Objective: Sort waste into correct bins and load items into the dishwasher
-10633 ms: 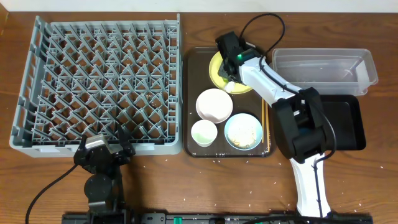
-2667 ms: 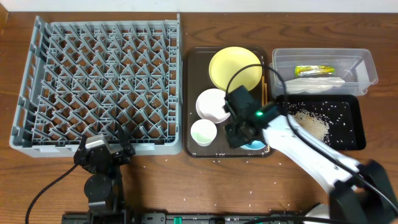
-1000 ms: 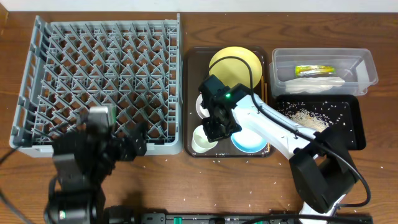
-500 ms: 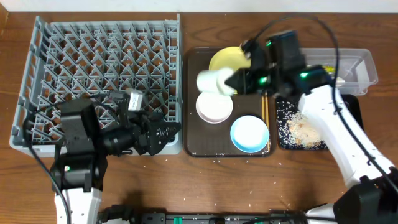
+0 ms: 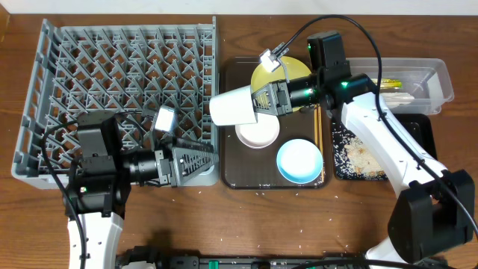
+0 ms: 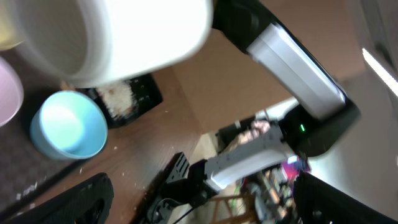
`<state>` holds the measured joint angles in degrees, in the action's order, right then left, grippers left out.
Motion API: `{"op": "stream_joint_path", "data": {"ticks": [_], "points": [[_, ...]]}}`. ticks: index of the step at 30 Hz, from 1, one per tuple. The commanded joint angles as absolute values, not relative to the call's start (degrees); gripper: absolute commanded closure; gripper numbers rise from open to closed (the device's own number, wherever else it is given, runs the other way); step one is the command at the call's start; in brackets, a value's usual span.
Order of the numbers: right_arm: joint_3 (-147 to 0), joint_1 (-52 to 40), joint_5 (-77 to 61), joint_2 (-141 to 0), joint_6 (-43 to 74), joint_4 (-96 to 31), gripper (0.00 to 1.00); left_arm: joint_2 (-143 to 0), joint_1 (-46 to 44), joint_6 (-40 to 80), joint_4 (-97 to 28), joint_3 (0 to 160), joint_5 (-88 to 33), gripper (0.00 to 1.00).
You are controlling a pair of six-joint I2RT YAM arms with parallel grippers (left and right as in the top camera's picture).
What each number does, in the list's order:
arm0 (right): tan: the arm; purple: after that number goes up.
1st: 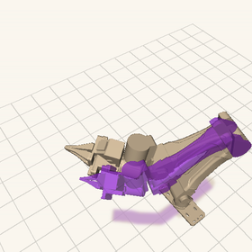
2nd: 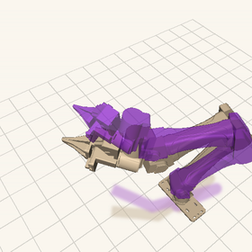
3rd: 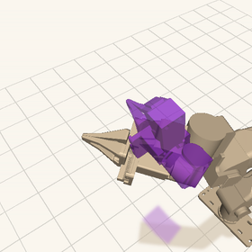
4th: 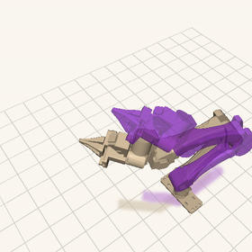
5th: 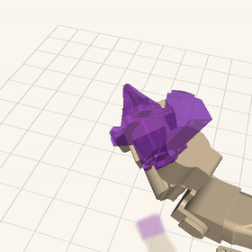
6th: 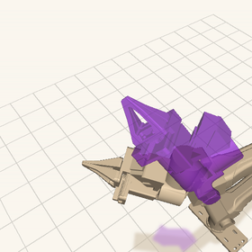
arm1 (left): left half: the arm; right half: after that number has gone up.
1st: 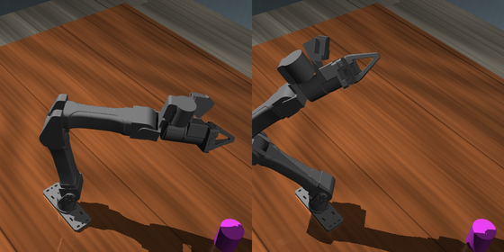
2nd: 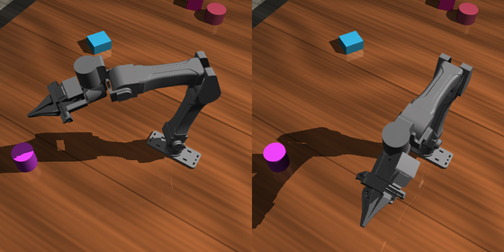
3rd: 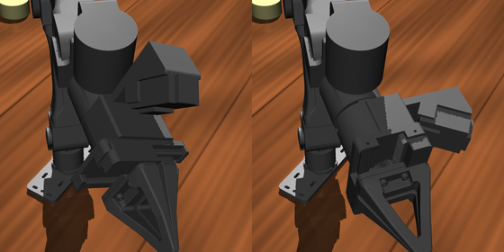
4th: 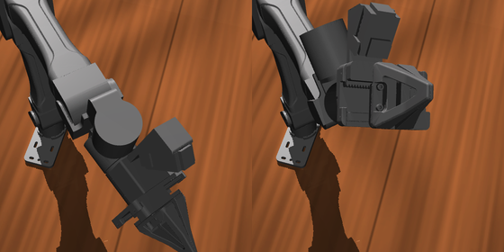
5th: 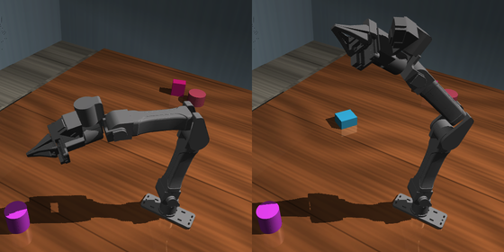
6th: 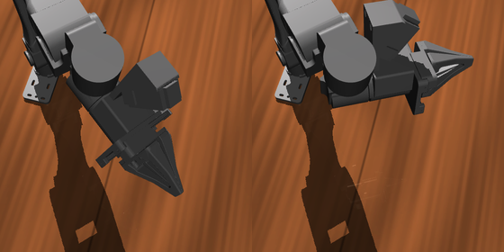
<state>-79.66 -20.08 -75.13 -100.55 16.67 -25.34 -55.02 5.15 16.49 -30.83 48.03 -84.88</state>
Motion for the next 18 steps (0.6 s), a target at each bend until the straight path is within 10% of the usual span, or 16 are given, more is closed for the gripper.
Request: {"op": "stream_joint_path", "data": {"ticks": [1, 18], "points": [[-79.72, -20.67, -77.95, -100.20, 15.33, -25.08, 0.99, -55.94, 5.41, 27.68, -30.72, 48.99, -77.93, 0.06], [-79.46, -27.49, -76.73, -104.44, 14.52, -23.16, 0.99, -62.61, 5.43, 36.38, -23.42, 48.99, -76.07, 0.06]]}}
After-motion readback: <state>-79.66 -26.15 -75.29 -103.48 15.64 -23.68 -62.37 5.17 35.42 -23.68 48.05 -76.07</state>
